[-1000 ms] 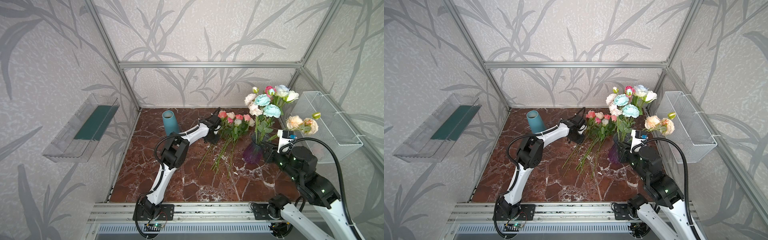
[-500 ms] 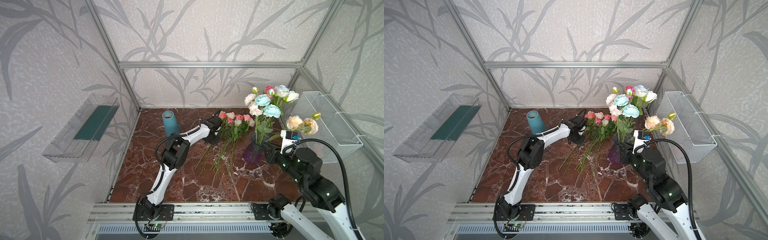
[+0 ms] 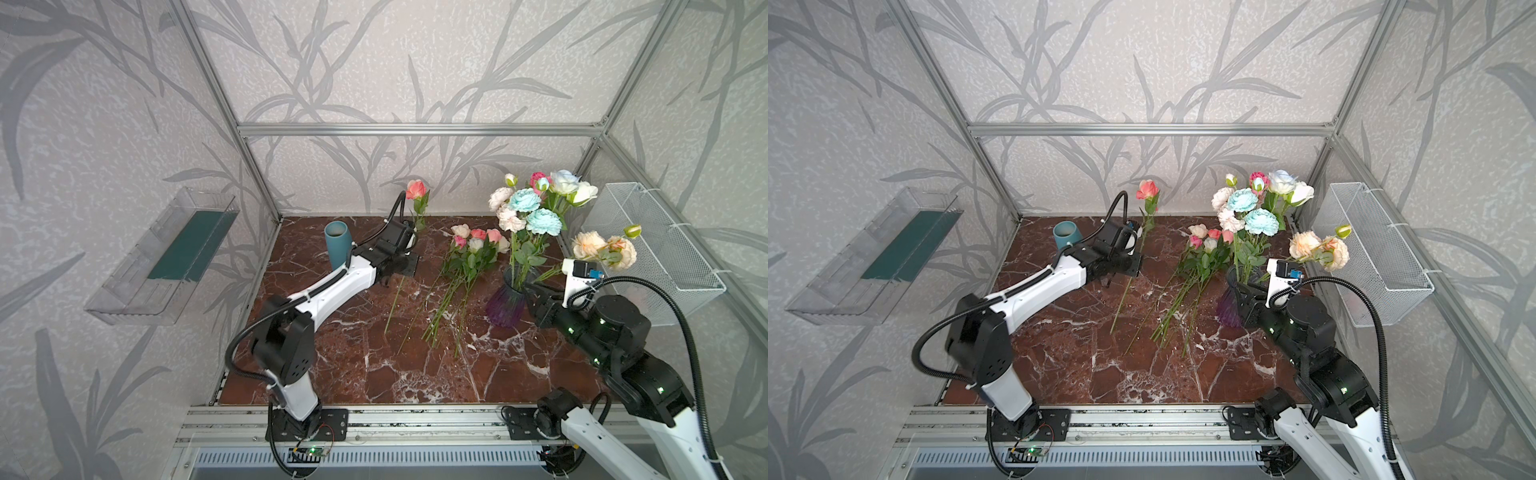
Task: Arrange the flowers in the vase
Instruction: 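Lift the pink rose with the left gripper while the right gripper grasps its stem, then carry the pink rose upward with the right gripper over the vase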
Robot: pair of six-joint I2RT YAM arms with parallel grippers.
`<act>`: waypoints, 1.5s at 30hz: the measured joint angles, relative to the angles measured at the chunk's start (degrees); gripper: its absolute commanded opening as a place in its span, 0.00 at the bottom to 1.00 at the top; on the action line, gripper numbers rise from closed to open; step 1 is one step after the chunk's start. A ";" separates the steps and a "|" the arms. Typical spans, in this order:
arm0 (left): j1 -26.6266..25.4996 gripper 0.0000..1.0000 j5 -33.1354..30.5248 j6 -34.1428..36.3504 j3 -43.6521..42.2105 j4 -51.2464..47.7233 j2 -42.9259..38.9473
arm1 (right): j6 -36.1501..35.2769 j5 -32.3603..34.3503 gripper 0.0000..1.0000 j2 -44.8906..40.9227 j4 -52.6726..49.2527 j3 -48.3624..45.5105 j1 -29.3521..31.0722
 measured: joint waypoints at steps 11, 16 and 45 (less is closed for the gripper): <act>-4.98 0.00 16.41 0.02 -16.00 25.05 -18.21 | 5.25 -5.18 0.46 9.81 8.00 3.04 8.04; -7.32 0.00 20.28 -0.07 -19.45 30.34 -21.03 | 4.55 -4.04 0.46 18.12 13.14 6.16 16.31; -10.32 0.63 18.25 -0.68 -23.82 35.56 -26.29 | 5.07 1.46 0.01 30.08 24.87 9.90 18.86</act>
